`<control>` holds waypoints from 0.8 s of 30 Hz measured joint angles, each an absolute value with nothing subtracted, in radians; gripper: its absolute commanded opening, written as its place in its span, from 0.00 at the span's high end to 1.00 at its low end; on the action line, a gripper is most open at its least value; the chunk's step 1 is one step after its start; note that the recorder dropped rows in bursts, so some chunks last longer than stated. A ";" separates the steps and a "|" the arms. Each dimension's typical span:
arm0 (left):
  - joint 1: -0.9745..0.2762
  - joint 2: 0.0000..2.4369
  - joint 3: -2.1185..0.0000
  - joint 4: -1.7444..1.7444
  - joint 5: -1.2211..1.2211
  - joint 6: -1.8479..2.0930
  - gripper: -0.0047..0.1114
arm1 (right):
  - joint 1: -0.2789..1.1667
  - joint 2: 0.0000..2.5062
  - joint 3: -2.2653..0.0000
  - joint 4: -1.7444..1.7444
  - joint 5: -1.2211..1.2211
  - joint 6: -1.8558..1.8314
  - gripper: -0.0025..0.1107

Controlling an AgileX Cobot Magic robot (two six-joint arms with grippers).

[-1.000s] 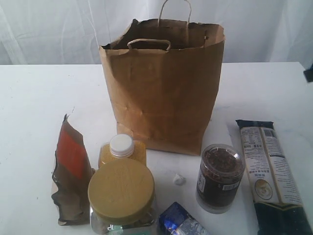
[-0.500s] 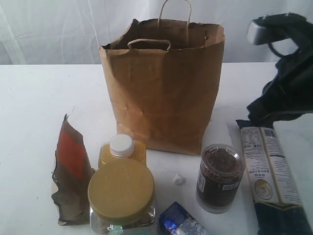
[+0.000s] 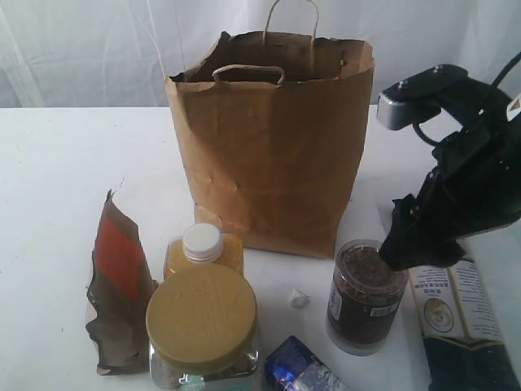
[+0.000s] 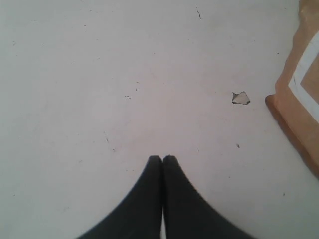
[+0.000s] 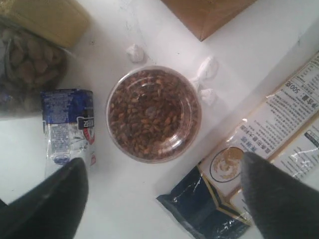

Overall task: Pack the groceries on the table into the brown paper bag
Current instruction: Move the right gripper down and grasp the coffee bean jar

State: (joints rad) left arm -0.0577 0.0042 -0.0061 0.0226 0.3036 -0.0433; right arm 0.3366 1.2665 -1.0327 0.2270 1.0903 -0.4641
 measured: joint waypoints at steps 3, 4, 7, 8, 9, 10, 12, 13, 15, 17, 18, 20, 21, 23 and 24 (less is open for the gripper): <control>-0.058 0.004 -0.006 0.023 0.304 -0.043 0.96 | 0.341 1.267 -0.985 0.239 1.024 -0.466 0.22; -0.058 0.004 -0.006 0.023 0.304 -0.043 0.96 | 0.341 1.269 -0.975 0.239 1.010 -0.466 0.22; -0.058 0.004 -0.006 0.023 0.304 -0.043 0.96 | 0.341 1.273 -0.953 0.256 0.964 -0.466 0.22; -0.058 0.004 -0.006 0.023 0.304 -0.043 0.96 | 0.341 1.279 -0.952 0.274 0.945 -0.466 0.22; -0.058 0.004 -0.006 0.023 0.304 -0.043 0.96 | 0.341 1.286 -0.952 0.288 0.933 -0.466 0.22; -0.058 0.004 -0.006 0.023 0.304 -0.043 0.96 | 0.341 1.296 -0.952 0.303 0.921 -0.466 0.22; -0.058 0.004 -0.006 0.023 0.304 -0.043 0.96 | 0.354 1.329 -0.952 0.322 0.893 -0.466 0.22; -0.058 0.004 -0.006 0.023 0.304 -0.043 0.96 | 0.359 1.350 -0.952 0.325 0.886 -0.466 0.22; -0.058 0.004 -0.006 0.023 0.304 -0.043 0.96 | 0.376 1.399 -0.952 0.331 0.874 -0.466 0.22; -0.058 0.004 -0.006 0.023 0.304 -0.043 0.96 | 0.384 1.441 -0.950 0.338 0.873 -0.466 0.22; -0.058 0.004 -0.006 0.023 0.304 -0.043 0.96 | 0.387 1.455 -0.947 0.338 0.872 -0.466 0.22; -0.058 0.004 -0.006 0.023 0.304 -0.043 0.96 | 0.387 1.485 -0.946 0.338 0.872 -0.466 0.22; -0.058 0.004 -0.006 0.023 0.304 -0.043 0.96 | 0.387 1.493 -0.946 0.336 0.872 -0.466 0.22; -0.058 0.004 -0.006 0.023 0.304 -0.043 0.96 | 0.389 1.509 -0.946 0.329 0.872 -0.466 0.24; -0.058 0.004 -0.006 0.023 0.304 -0.043 0.96 | 0.388 1.511 -0.946 0.327 0.872 -0.466 0.26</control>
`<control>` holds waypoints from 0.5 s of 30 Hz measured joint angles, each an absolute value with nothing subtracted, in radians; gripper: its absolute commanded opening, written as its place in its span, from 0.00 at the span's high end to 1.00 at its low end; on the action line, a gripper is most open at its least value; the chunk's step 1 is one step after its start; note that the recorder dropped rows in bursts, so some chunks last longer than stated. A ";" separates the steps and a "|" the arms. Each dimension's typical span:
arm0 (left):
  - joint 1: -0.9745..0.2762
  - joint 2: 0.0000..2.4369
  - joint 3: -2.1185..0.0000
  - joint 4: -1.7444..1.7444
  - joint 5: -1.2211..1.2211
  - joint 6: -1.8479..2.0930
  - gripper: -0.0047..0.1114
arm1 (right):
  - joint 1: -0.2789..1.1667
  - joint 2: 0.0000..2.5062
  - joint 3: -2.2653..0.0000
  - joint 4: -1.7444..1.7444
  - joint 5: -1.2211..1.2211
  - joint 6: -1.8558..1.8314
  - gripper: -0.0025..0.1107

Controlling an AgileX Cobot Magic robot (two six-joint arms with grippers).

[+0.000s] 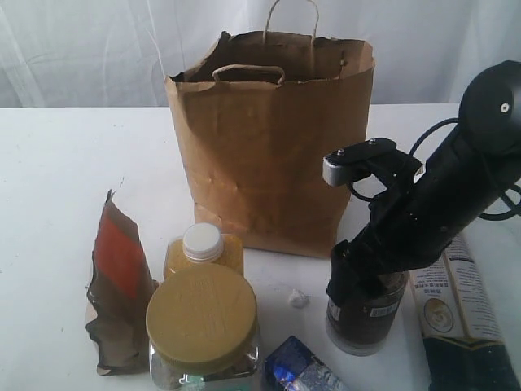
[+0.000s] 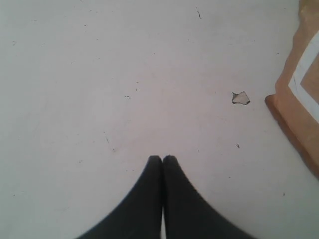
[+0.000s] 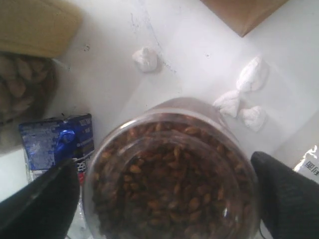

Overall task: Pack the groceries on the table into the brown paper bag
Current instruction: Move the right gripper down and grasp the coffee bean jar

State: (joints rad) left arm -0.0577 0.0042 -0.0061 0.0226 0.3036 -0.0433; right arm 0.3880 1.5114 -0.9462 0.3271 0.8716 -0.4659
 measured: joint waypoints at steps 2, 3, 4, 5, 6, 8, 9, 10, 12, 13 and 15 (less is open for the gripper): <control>-0.058 0.004 -0.006 0.023 0.304 -0.043 0.96 | 0.388 1.518 -0.946 0.321 0.872 -0.466 0.30; -0.058 0.004 -0.006 0.023 0.304 -0.043 0.96 | 0.388 1.518 -0.946 0.318 0.872 -0.466 0.33; -0.058 0.004 -0.006 0.023 0.304 -0.043 0.96 | 0.388 1.518 -0.946 0.314 0.873 -0.466 0.35; -0.058 0.004 -0.006 0.023 0.304 -0.043 0.96 | 0.388 1.518 -0.946 0.314 0.875 -0.466 0.37; -0.058 0.004 -0.006 0.023 0.304 -0.043 0.96 | 0.388 1.518 -0.946 0.314 0.875 -0.466 0.38; -0.058 0.004 -0.006 0.023 0.304 -0.043 0.96 | 0.388 1.518 -0.946 0.312 0.876 -0.466 0.39; -0.058 0.004 -0.006 0.023 0.304 -0.043 0.96 | 0.388 1.518 -0.946 0.312 0.876 -0.466 0.39; -0.058 0.004 -0.006 0.023 0.304 -0.043 0.96 | 0.388 1.518 -0.946 0.312 0.877 -0.466 0.39; -0.058 0.004 -0.006 0.023 0.304 -0.043 0.96 | 0.388 1.518 -0.946 0.312 0.877 -0.466 0.39; -0.058 0.004 -0.006 0.023 0.304 -0.043 0.96 | 0.388 1.518 -0.946 0.312 0.877 -0.466 0.39; -0.058 0.004 -0.006 0.023 0.304 -0.043 0.96 | 0.388 1.518 -0.946 0.312 0.877 -0.466 0.40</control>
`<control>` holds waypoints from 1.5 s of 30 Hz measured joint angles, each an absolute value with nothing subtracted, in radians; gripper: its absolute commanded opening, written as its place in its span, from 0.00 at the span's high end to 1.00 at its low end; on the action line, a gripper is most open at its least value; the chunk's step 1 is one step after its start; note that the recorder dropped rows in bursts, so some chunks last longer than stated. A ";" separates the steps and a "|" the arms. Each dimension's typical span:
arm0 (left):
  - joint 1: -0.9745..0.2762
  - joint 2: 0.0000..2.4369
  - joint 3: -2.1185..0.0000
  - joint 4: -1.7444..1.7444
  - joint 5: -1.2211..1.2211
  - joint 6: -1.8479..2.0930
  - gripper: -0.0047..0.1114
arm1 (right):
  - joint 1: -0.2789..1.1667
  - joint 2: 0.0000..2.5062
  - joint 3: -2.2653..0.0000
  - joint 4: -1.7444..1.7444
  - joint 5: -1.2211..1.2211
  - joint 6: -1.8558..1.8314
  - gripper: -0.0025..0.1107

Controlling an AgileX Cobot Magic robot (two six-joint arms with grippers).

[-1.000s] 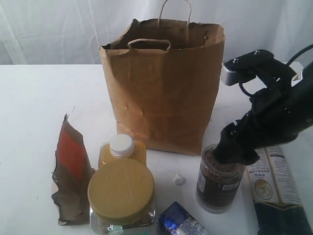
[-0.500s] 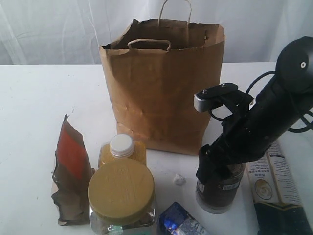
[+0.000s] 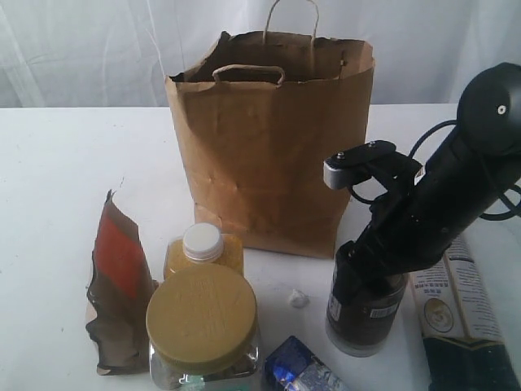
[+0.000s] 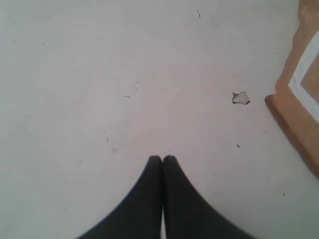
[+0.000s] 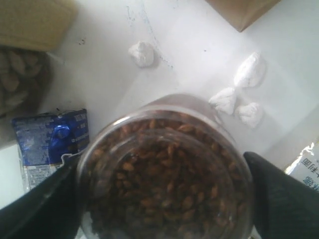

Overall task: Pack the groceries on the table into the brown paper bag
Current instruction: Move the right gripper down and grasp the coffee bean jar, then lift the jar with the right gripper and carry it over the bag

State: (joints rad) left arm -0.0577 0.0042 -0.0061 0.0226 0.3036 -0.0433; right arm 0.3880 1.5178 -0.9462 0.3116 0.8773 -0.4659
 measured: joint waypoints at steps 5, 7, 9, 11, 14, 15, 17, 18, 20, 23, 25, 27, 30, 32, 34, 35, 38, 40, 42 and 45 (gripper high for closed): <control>-0.058 0.004 -0.006 0.023 0.304 -0.043 0.96 | 0.388 1.504 -0.957 0.305 0.912 -0.466 0.52; -0.058 0.004 -0.006 0.023 0.304 -0.043 0.96 | 0.388 1.491 -0.964 0.305 0.918 -0.466 0.59; -0.058 0.004 -0.006 0.023 0.304 -0.043 0.96 | 0.390 1.478 -0.965 0.305 0.918 -0.466 0.64; -0.058 0.004 -0.006 0.023 0.304 -0.043 0.96 | 0.390 1.469 -0.965 0.305 0.923 -0.466 0.65; -0.058 0.004 -0.006 0.023 0.304 -0.043 0.96 | 0.390 1.458 -0.965 0.305 0.944 -0.466 0.65; -0.058 0.004 -0.006 0.023 0.304 -0.043 0.96 | 0.390 1.453 -0.966 0.305 0.957 -0.466 0.65; -0.058 0.004 -0.006 0.023 0.304 -0.043 0.96 | 0.390 1.442 -0.976 0.304 0.994 -0.466 0.65; -0.058 0.004 -0.006 0.023 0.304 -0.043 0.96 | 0.390 1.437 -0.986 0.303 1.015 -0.466 0.65; -0.058 0.004 -0.006 0.023 0.304 -0.043 0.96 | 0.390 1.422 -1.015 0.301 1.057 -0.462 0.65; -0.058 0.004 -0.006 0.023 0.304 -0.043 0.96 | 0.390 1.395 -1.071 0.301 1.117 -0.435 0.65; -0.058 0.004 -0.006 0.023 0.304 -0.043 0.96 | 0.390 1.375 -1.119 0.305 1.155 -0.409 0.65; -0.058 0.004 -0.006 0.023 0.304 -0.043 0.96 | 0.390 1.358 -1.170 0.318 1.193 -0.397 0.65; -0.058 0.004 -0.006 0.023 0.304 -0.043 0.96 | 0.390 1.338 -1.242 0.379 1.219 -0.386 0.65; -0.058 0.004 -0.006 0.023 0.304 -0.043 0.96 | 0.390 1.330 -1.288 0.457 1.221 -0.385 0.65; -0.058 0.004 -0.006 0.023 0.304 -0.043 0.96 | 0.390 1.325 -1.339 0.560 1.222 -0.391 0.65; -0.058 0.004 -0.006 0.023 0.304 -0.043 0.96 | 0.390 1.325 -1.364 0.603 1.223 -0.402 0.65; -0.058 0.004 -0.006 0.023 0.304 -0.043 0.96 | 0.390 1.323 -1.428 0.757 1.223 -0.467 0.65; -0.058 0.004 -0.006 0.023 0.304 -0.043 0.96 | 0.390 1.323 -1.468 0.858 1.224 -0.521 0.66; -0.058 0.004 -0.006 0.023 0.304 -0.043 0.96 | 0.390 1.323 -1.501 0.933 1.192 -0.571 0.66; -0.058 0.004 -0.006 0.023 0.304 -0.043 0.96 | 0.394 1.318 -1.532 0.970 1.032 -0.603 0.66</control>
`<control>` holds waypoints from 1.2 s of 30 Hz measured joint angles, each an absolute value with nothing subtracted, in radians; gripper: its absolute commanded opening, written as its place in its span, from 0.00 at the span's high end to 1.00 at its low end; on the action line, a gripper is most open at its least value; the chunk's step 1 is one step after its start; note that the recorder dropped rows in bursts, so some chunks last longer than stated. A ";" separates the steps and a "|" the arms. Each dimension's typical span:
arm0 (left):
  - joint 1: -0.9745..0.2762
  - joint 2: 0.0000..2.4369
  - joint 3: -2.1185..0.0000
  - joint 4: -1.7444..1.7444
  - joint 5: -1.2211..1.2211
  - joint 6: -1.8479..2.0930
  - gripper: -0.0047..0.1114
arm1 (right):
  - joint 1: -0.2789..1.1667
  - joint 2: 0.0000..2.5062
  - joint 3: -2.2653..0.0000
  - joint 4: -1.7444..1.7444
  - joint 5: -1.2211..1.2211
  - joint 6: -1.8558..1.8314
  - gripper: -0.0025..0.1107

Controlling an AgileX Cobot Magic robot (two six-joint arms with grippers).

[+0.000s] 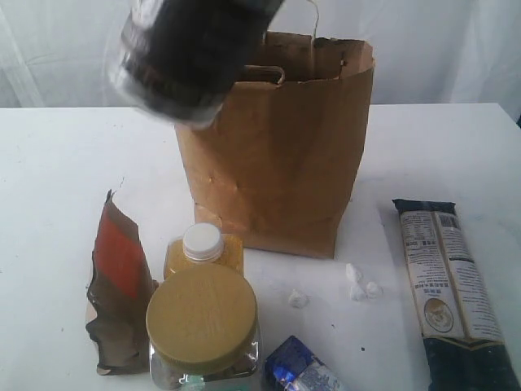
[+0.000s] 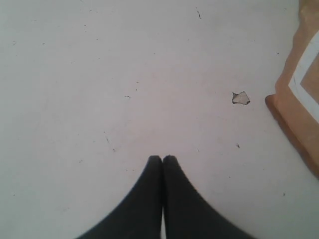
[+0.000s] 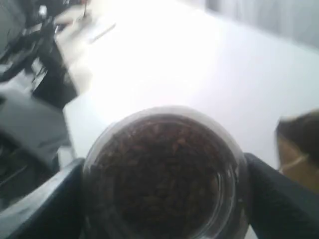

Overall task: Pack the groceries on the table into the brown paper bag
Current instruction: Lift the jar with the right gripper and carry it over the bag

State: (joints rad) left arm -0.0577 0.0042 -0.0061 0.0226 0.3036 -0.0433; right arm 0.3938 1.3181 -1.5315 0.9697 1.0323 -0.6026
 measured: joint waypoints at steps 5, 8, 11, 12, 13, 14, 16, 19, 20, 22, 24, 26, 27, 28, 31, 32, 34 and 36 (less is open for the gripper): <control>-0.058 0.004 -0.006 0.023 0.304 -0.043 0.96 | 0.394 1.329 -1.543 0.974 0.599 -0.634 0.66; -0.058 0.004 -0.006 0.023 0.304 -0.043 0.96 | 0.394 1.359 -1.548 0.986 0.418 -0.691 0.66; -0.058 0.004 -0.006 0.023 0.304 -0.043 0.96 | 0.392 1.407 -1.548 0.989 0.322 -0.757 0.66; -0.058 0.004 -0.006 0.023 0.304 -0.043 0.96 | 0.392 1.429 -1.548 0.989 0.306 -0.783 0.66; -0.058 0.004 -0.006 0.023 0.304 -0.043 0.96 | 0.392 1.452 -1.548 0.992 0.294 -0.811 0.66; -0.058 0.004 -0.006 0.023 0.304 -0.043 0.96 | 0.392 1.471 -1.548 0.993 0.284 -0.836 0.66; -0.058 0.004 -0.006 0.023 0.304 -0.043 0.96 | 0.392 1.523 -1.548 0.993 0.271 -0.900 0.66; -0.058 0.004 -0.006 0.023 0.304 -0.043 0.96 | 0.392 1.577 -1.548 0.988 0.268 -0.971 0.66; -0.058 0.004 -0.006 0.023 0.304 -0.043 0.96 | 0.392 1.589 -1.548 0.983 0.268 -0.982 0.66; -0.058 0.004 -0.006 0.023 0.304 -0.043 0.96 | 0.392 1.607 -1.548 0.963 0.280 -0.996 0.66; -0.058 0.004 -0.006 0.023 0.304 -0.043 0.96 | 0.392 1.612 -1.548 0.930 0.312 -1.000 0.66; -0.058 0.004 -0.006 0.023 0.304 -0.043 0.96 | 0.392 1.612 -1.548 0.875 0.365 -1.004 0.66; -0.058 0.004 -0.006 0.023 0.304 -0.043 0.96 | 0.392 1.612 -1.548 0.840 0.398 -1.003 0.66; -0.058 0.004 -0.006 0.023 0.304 -0.043 0.96 | 0.392 1.612 -1.548 0.798 0.434 -1.003 0.66; -0.058 0.004 -0.006 0.023 0.304 -0.043 0.96 | 0.394 1.612 -1.548 0.630 0.550 -0.962 0.66; -0.058 0.004 -0.006 0.023 0.304 -0.043 0.96 | 0.394 1.612 -1.548 0.578 0.589 -0.934 0.66; -0.058 0.004 -0.006 0.023 0.304 -0.043 0.96 | 0.395 1.612 -1.548 0.440 0.640 -0.841 0.66; -0.058 0.004 -0.006 0.023 0.304 -0.043 0.96 | 0.395 1.612 -1.548 0.326 0.659 -0.735 0.66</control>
State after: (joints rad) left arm -0.0577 0.0042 -0.0061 0.0226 0.3036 -0.0433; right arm 0.3954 1.6121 -1.5479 0.3263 0.6592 -0.7346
